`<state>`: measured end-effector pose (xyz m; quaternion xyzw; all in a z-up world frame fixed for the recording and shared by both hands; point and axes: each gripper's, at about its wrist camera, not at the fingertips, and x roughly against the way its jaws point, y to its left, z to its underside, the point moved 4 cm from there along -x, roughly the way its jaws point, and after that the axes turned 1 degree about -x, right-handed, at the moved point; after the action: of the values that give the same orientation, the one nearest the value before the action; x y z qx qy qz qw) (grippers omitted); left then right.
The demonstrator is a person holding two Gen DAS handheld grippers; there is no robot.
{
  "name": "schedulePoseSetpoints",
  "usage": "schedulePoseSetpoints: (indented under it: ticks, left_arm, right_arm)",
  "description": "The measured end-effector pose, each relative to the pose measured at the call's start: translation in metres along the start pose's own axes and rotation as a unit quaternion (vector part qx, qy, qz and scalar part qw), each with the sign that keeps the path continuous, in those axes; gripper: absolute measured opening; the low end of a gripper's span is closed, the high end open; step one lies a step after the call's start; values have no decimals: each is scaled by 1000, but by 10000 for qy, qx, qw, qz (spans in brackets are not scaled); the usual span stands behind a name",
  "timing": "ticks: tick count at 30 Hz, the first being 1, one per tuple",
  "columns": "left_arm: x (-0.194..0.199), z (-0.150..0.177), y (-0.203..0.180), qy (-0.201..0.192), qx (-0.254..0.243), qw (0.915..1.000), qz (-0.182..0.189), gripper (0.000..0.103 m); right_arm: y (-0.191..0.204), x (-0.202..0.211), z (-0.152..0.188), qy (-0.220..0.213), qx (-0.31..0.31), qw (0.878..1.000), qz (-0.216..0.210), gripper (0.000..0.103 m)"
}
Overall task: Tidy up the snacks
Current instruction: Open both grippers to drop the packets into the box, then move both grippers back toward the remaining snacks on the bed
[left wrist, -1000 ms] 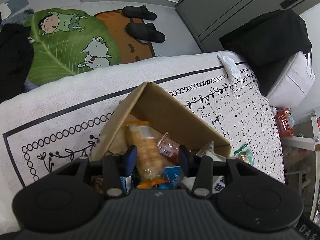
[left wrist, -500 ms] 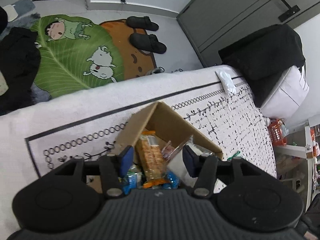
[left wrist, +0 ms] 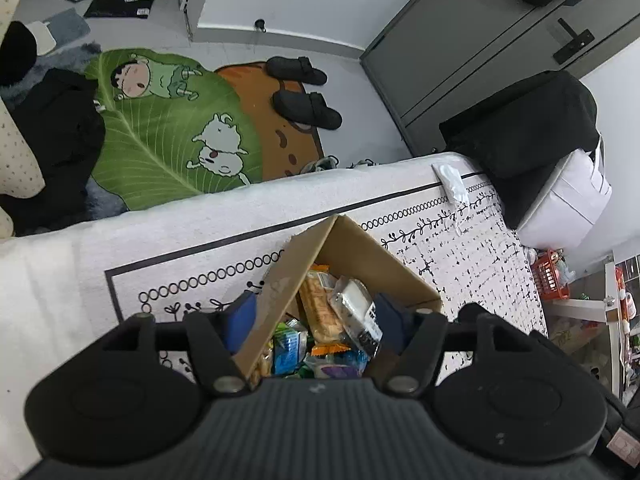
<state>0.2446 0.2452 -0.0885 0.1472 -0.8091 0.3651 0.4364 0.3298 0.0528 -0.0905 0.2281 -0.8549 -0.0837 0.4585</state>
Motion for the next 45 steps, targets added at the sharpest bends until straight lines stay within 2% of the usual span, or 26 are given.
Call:
schedulePoseSetpoints:
  ticks: [5, 12, 19, 21, 23, 31, 45]
  left_arm:
    - [16, 10, -2, -17, -24, 10000, 41, 68]
    - [40, 27, -8, -201, -115, 9997, 75, 78]
    - [56, 46, -14, -382, -199, 9990, 78, 93]
    - [59, 53, -18, -454, -288, 9986, 29, 96]
    - [62, 59, -22, -515, -380, 9979, 29, 103]
    - [64, 79, -41, -534, -670, 9963, 109, 103]
    - [64, 109, -80, -536, -1265, 9904, 175, 103]
  right_arm:
    - [-5, 22, 6, -153, 180, 9994, 267, 81]
    - [-17, 52, 16, -279, 167, 9993, 196, 94]
    - [-34, 83, 28, -560, 138, 9983, 105, 103]
    - [-40, 92, 32, -662, 117, 9976, 137, 103]
    - [-46, 100, 36, -744, 108, 9970, 178, 103]
    - [-75, 126, 49, -914, 201, 9953, 258, 103]
    - [-119, 150, 64, -806, 413, 9949, 434, 103]
